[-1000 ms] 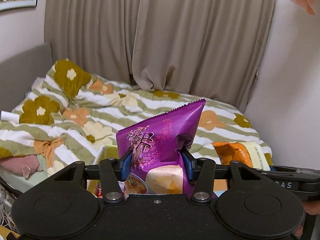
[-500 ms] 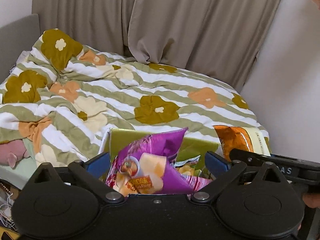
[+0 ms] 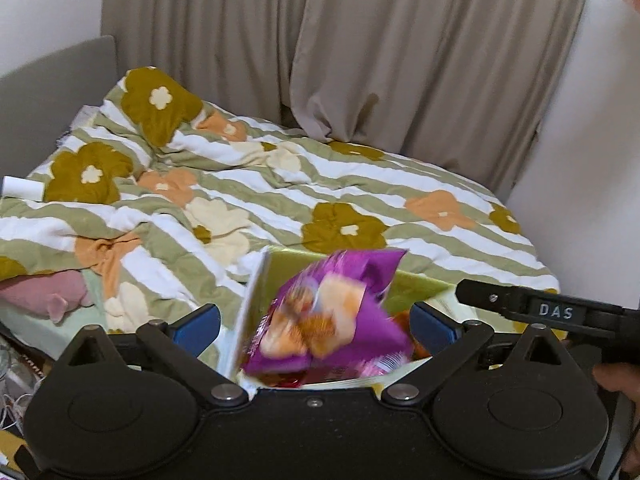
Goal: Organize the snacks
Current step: 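Carry both bags over the box and open both tools to drop them, then move both tools back from the box toward the remaining bags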
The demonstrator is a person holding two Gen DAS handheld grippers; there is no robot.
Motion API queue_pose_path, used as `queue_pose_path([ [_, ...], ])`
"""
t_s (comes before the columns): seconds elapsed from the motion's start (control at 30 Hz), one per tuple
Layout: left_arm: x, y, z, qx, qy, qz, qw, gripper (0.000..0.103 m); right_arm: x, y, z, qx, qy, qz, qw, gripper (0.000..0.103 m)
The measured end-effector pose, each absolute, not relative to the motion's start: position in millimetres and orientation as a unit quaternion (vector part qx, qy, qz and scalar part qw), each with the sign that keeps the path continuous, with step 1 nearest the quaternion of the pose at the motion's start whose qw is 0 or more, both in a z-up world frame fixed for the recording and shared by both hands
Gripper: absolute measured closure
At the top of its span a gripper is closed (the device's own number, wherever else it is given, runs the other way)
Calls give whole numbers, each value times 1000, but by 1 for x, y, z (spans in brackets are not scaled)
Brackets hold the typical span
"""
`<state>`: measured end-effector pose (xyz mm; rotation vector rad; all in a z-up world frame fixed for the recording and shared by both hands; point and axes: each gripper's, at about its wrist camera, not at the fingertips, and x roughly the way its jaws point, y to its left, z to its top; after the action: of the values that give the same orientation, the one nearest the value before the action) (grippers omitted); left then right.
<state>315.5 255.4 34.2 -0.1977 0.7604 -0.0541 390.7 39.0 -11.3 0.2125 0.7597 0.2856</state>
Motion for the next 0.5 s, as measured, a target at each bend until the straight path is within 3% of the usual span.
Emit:
queue_pose_path([
  [0.5, 287, 257, 43, -107, 361, -42, 926, 1, 349, 32, 10, 104, 344, 126, 925, 0],
])
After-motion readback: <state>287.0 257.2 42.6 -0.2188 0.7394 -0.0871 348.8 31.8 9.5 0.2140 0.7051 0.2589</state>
